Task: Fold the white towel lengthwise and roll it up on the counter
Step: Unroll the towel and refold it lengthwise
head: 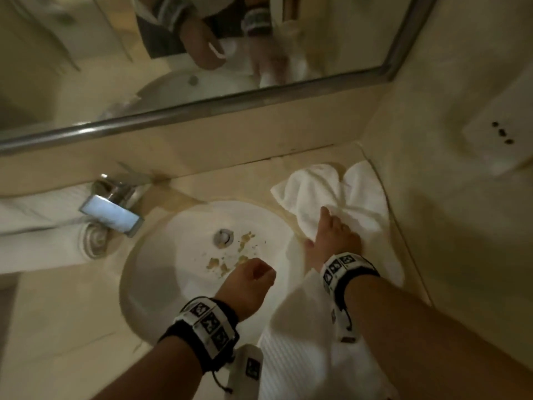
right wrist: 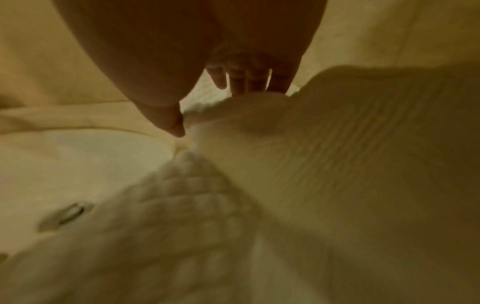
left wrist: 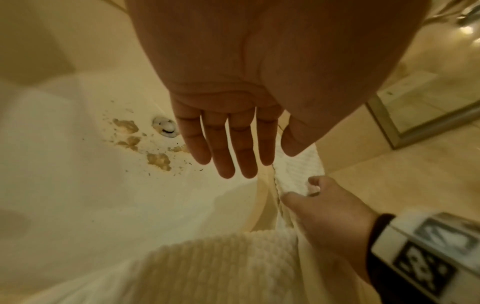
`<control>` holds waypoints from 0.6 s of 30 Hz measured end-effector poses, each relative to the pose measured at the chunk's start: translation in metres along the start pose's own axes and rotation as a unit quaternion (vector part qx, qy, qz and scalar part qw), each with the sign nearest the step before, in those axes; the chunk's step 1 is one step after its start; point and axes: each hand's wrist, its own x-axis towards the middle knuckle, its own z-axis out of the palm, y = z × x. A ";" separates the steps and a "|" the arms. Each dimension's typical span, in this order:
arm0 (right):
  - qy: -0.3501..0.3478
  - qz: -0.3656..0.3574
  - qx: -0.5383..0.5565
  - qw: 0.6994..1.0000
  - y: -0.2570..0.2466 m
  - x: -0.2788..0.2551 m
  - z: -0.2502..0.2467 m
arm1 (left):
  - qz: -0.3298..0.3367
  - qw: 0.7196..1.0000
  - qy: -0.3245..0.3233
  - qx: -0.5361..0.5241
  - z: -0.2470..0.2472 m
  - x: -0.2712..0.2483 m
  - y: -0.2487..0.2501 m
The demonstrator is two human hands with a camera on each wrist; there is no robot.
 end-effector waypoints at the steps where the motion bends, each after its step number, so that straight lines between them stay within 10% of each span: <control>1: -0.020 -0.007 -0.031 0.999 0.000 0.005 -0.001 | -0.014 1.000 0.006 -0.025 0.002 0.007 0.001; 5: -0.089 -0.062 0.096 0.989 -0.001 -0.001 -0.010 | -0.083 0.980 0.006 -0.181 0.014 0.038 0.016; 12: -0.137 -0.169 0.229 0.949 0.007 -0.026 -0.013 | -0.174 0.838 -0.071 -0.513 0.021 0.080 0.050; 18: 0.139 0.064 0.239 0.959 0.041 0.055 -0.019 | -0.136 0.823 -0.023 -0.551 0.002 0.071 0.048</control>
